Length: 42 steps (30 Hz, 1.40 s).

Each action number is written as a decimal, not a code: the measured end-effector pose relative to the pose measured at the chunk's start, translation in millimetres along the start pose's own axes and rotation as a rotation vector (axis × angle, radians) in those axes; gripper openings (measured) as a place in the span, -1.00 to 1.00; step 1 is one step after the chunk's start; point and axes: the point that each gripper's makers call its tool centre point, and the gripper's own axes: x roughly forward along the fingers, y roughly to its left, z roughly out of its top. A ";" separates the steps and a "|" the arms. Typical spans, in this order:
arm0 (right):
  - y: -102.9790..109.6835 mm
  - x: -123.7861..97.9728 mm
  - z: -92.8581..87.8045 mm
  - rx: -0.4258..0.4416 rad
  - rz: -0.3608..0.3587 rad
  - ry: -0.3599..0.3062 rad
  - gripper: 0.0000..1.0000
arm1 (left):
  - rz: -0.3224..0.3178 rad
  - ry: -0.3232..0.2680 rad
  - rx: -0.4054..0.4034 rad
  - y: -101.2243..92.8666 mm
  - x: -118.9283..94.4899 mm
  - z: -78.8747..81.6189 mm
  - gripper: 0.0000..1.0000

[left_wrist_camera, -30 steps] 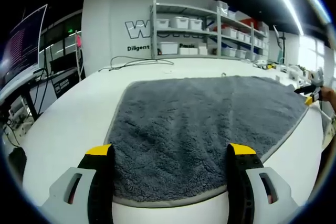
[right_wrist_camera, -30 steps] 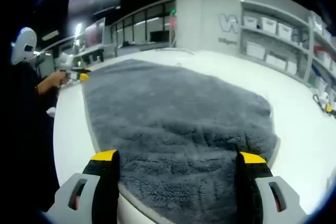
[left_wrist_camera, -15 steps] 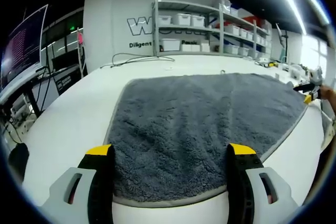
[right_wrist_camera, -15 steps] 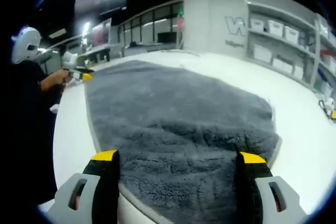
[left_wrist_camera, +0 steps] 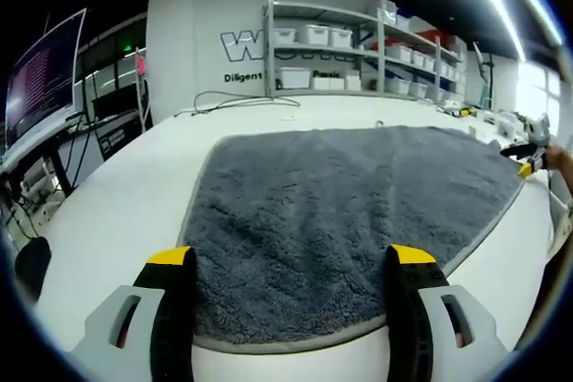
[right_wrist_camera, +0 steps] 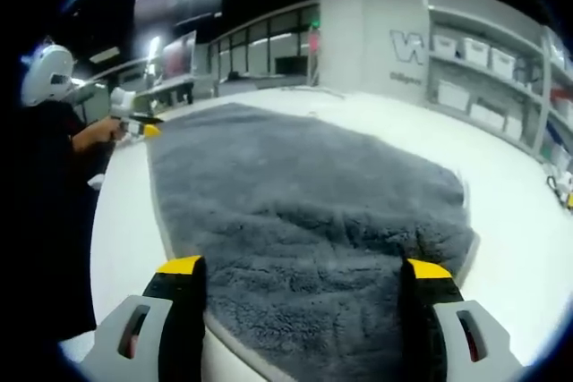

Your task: Open the folded towel by lifting each exposed corner and separating the folded layers until the towel lies flat within the target outline without major curled edges

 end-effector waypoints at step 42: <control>19.8 -29.8 -6.5 0.041 -0.128 -0.014 0.31 | -0.085 -0.079 0.009 15.4 33.1 55.1 0.25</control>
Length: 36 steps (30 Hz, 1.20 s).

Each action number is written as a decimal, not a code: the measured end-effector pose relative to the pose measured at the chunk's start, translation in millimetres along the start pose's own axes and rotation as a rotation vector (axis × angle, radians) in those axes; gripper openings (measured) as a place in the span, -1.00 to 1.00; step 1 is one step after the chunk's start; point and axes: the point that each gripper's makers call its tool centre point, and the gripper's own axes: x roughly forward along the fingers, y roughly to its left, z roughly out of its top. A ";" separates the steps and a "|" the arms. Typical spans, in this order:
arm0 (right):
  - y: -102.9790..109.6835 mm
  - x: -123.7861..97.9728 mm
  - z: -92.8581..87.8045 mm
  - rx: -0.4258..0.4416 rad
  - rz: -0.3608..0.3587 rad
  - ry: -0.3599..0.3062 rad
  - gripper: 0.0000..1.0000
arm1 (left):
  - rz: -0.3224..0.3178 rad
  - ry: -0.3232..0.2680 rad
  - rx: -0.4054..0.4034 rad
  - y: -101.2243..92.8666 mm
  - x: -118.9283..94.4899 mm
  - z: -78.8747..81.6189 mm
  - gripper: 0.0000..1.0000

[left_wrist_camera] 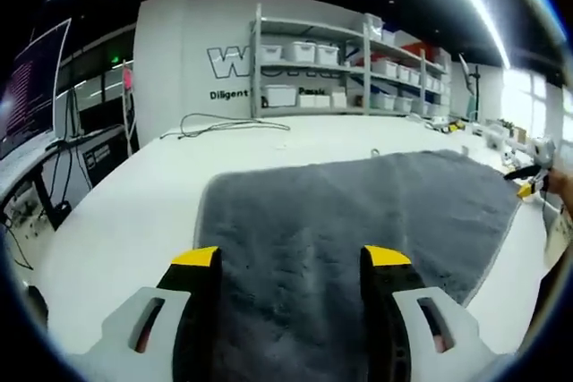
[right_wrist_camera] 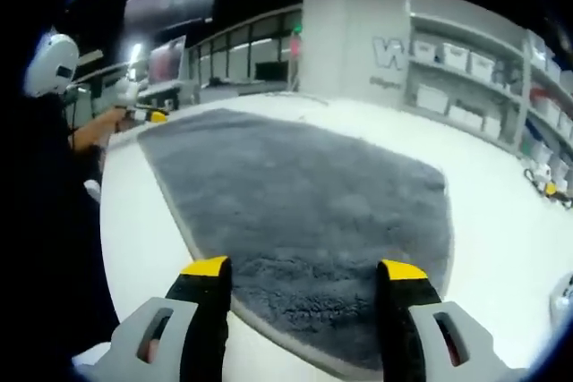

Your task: Open the folded towel by lifting each exposed corner and separating the folded layers until the towel lies flat within the target outline without major curled edges

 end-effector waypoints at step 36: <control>-7.1 5.0 4.8 0.131 -0.253 -0.057 0.44 | -0.084 0.040 0.069 29.3 112.6 42.9 0.38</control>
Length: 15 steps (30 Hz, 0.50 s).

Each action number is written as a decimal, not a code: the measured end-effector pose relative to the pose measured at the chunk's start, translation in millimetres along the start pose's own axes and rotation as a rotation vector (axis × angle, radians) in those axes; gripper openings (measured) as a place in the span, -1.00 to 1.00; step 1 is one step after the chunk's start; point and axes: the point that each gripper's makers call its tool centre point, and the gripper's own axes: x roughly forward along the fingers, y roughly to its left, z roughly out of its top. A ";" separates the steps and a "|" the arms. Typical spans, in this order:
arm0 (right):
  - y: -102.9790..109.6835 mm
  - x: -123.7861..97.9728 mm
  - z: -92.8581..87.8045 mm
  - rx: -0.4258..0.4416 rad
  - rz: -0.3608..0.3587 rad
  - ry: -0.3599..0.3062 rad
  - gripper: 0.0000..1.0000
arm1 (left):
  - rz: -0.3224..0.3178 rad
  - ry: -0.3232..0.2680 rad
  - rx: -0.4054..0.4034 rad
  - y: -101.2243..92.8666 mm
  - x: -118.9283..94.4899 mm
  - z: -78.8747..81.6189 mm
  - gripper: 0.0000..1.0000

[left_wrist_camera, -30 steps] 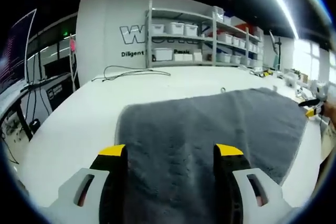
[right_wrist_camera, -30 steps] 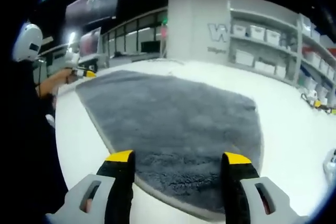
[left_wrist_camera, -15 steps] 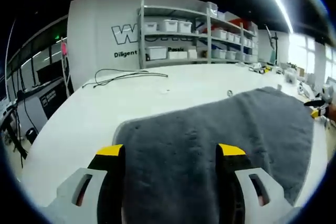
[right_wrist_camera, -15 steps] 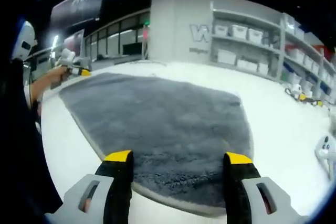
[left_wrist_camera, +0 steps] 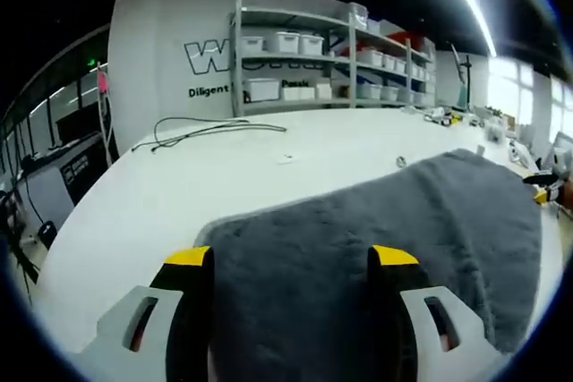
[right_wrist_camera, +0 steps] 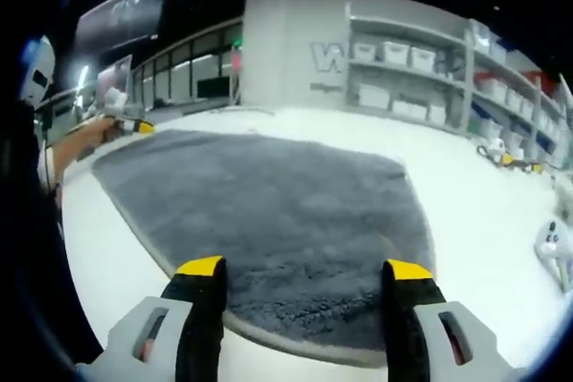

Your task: Open the folded towel by lifting each exposed corner and separating the folded layers until the towel lies flat within the target outline without major curled edges

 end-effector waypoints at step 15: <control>0.8 4.4 -4.1 0.030 -0.012 0.013 0.48 | -0.024 0.071 0.004 8.1 27.4 -23.5 0.45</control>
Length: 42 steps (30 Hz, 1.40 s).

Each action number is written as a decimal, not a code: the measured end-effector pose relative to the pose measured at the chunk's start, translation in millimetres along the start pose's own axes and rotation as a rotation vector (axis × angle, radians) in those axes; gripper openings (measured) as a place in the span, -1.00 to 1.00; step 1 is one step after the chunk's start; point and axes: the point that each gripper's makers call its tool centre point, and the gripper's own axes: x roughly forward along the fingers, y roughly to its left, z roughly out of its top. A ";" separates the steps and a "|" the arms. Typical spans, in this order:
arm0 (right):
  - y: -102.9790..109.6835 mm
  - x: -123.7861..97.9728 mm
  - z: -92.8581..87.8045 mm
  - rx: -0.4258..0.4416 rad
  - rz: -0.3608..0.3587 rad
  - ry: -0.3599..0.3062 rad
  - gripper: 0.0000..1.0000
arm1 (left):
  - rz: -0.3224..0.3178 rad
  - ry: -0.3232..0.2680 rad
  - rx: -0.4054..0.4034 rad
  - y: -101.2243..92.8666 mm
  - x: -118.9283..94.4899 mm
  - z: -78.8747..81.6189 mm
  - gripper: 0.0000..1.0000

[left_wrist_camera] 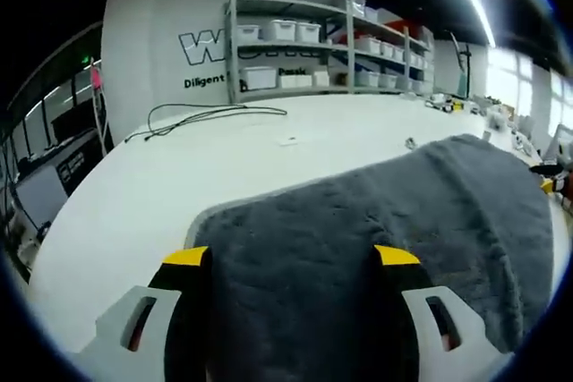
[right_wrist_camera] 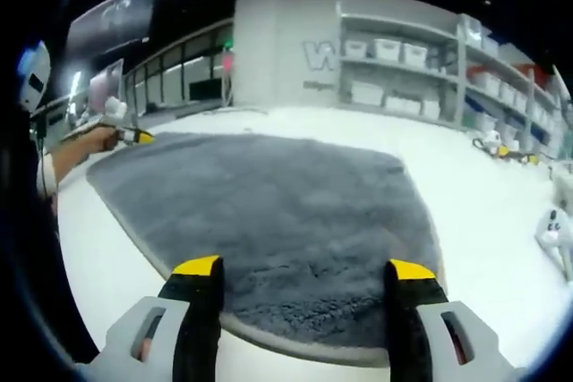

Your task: Open the folded towel by lifting each exposed corner and separating the folded layers until the towel lies flat within the target outline without major curled edges

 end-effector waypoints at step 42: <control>-7.9 -24.7 -6.9 -0.123 0.086 0.077 0.26 | 0.013 -0.017 -0.014 9.0 3.8 3.6 0.58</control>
